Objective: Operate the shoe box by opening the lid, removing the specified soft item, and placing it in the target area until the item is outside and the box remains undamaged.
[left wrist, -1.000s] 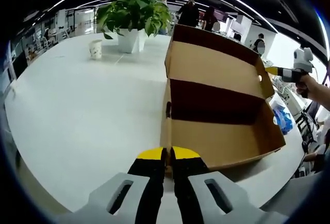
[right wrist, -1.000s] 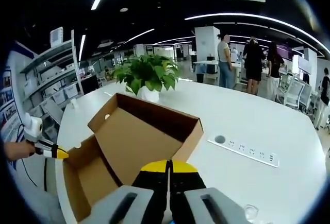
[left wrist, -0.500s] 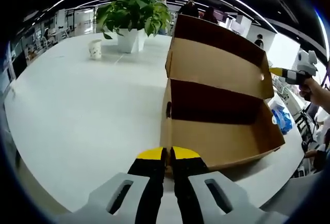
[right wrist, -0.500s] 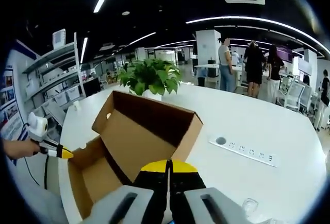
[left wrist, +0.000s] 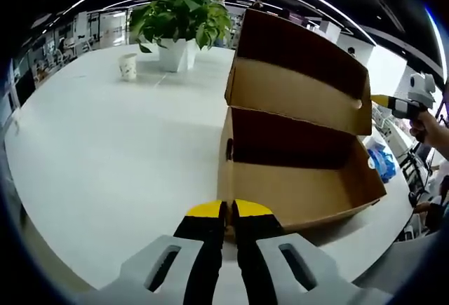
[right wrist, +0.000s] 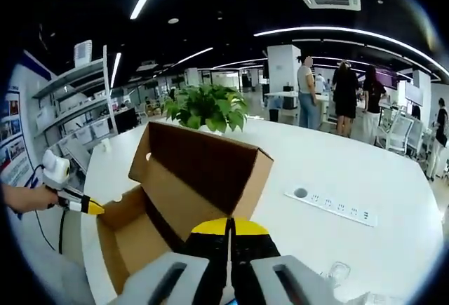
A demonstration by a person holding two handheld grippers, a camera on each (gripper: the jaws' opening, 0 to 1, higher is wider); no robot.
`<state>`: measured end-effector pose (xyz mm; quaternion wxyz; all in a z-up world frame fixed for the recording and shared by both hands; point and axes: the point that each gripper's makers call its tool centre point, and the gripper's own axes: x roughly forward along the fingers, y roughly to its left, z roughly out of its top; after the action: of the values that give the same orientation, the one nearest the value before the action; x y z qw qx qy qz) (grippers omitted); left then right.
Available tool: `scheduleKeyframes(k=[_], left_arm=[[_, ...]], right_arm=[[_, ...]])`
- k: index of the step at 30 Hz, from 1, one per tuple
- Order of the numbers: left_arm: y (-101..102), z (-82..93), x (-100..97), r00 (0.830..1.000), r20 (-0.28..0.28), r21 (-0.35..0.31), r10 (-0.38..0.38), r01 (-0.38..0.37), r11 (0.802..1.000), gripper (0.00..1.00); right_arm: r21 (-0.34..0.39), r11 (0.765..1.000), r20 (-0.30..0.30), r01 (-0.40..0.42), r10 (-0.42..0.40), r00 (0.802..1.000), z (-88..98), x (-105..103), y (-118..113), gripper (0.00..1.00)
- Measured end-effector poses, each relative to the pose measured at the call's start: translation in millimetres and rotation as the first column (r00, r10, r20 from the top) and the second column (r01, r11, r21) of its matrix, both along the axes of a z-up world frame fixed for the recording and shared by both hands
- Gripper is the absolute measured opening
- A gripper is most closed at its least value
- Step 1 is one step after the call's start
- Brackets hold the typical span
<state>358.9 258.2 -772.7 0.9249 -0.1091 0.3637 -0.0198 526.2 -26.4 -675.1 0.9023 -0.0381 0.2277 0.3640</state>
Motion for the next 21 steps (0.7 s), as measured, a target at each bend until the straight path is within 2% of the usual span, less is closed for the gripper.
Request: scheduleKeyframes(k=[21], left_arm=[[0.0,0.2,0.1,1.000,-0.008,-0.005,-0.009,0.009,1.000,0.03]], right_arm=[[-0.026,1.000,0.070,0.008,-0.006,0.998,5.3,-23.8,-2.3,0.00]])
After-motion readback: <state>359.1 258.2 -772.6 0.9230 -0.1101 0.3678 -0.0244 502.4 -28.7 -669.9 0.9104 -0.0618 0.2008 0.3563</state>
